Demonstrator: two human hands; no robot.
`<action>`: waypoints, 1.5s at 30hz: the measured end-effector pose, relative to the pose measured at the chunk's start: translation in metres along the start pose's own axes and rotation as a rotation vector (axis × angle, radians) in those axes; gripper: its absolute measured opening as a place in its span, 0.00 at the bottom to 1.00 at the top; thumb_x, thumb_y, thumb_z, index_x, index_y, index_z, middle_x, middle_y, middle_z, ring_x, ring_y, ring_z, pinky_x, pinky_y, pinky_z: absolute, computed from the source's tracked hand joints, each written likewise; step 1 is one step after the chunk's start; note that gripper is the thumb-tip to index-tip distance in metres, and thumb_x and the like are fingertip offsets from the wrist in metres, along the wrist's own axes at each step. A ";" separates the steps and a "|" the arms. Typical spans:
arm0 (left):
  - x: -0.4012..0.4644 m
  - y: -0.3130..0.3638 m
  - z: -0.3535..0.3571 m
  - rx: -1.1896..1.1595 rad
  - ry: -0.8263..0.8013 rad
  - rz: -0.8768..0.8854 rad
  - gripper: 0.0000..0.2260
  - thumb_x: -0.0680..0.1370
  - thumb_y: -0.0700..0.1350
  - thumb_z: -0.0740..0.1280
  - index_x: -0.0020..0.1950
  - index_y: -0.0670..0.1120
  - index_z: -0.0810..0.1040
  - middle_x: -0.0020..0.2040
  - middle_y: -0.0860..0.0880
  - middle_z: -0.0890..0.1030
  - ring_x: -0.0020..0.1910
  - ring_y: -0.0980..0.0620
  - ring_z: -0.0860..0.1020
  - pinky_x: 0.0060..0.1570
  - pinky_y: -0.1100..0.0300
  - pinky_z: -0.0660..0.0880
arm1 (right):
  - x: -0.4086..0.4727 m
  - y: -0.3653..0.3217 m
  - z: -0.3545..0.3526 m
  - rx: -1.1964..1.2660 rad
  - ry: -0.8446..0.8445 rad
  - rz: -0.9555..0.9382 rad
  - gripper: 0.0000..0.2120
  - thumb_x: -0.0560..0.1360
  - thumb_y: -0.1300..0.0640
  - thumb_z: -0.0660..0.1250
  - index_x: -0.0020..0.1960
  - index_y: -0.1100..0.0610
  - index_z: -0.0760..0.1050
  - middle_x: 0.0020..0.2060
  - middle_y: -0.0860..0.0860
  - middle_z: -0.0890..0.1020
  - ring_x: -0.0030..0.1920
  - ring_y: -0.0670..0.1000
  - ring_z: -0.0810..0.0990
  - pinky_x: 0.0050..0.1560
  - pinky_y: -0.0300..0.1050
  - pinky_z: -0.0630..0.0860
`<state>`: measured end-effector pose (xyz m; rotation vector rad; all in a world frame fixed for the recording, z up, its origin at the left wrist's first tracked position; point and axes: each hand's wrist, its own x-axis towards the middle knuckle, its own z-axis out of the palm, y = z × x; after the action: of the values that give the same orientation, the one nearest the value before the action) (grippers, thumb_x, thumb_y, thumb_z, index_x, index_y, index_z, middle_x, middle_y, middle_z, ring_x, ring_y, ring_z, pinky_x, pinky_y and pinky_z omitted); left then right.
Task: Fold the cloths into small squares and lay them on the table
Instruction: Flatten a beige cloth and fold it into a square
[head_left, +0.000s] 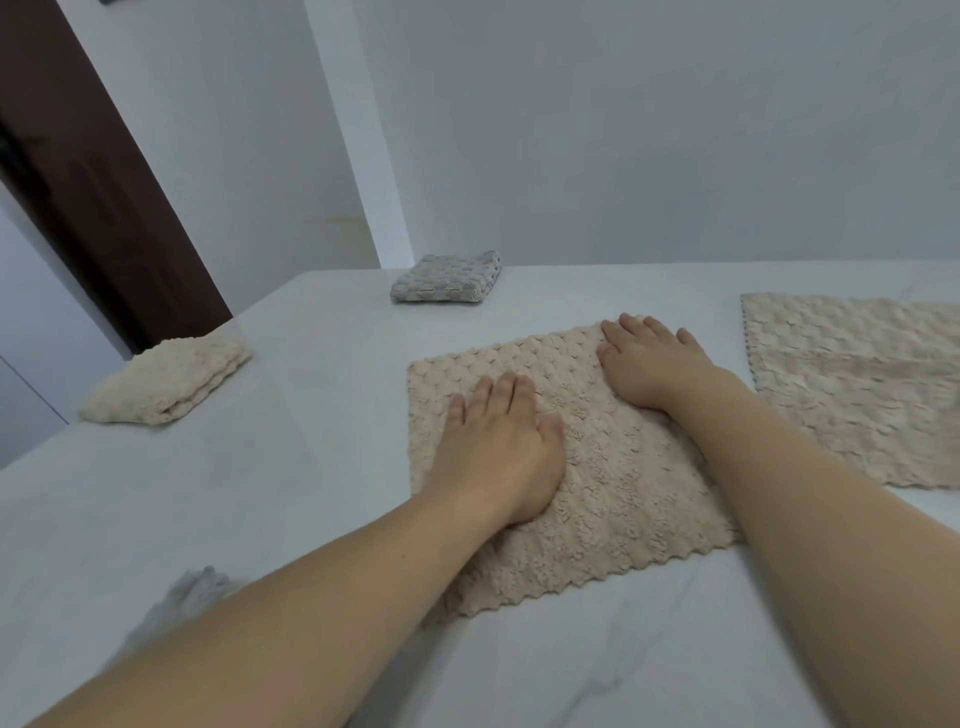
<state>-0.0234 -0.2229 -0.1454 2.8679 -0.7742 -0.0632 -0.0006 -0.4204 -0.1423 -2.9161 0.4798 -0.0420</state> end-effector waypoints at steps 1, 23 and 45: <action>0.001 -0.002 0.001 0.002 0.003 -0.007 0.28 0.83 0.56 0.43 0.81 0.46 0.45 0.81 0.50 0.45 0.79 0.50 0.42 0.76 0.47 0.39 | -0.001 0.000 -0.001 -0.003 -0.002 -0.001 0.26 0.83 0.47 0.41 0.79 0.51 0.48 0.79 0.49 0.48 0.78 0.52 0.45 0.76 0.58 0.42; -0.001 -0.009 -0.006 0.030 -0.039 -0.009 0.27 0.83 0.56 0.42 0.81 0.47 0.45 0.81 0.51 0.45 0.79 0.51 0.43 0.77 0.49 0.40 | -0.100 0.017 -0.007 -0.023 -0.093 -0.102 0.27 0.82 0.44 0.39 0.79 0.48 0.41 0.78 0.46 0.42 0.78 0.47 0.41 0.76 0.51 0.39; -0.069 0.027 -0.008 0.083 0.004 -0.034 0.28 0.83 0.54 0.44 0.80 0.41 0.46 0.81 0.44 0.46 0.79 0.47 0.43 0.76 0.48 0.41 | -0.101 -0.011 -0.005 -0.021 -0.006 -0.222 0.27 0.83 0.46 0.41 0.79 0.53 0.44 0.79 0.51 0.45 0.78 0.53 0.43 0.76 0.56 0.42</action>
<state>-0.0954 -0.2098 -0.1333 2.9591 -0.7443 -0.0305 -0.0934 -0.3787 -0.1347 -2.9747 0.1541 -0.0589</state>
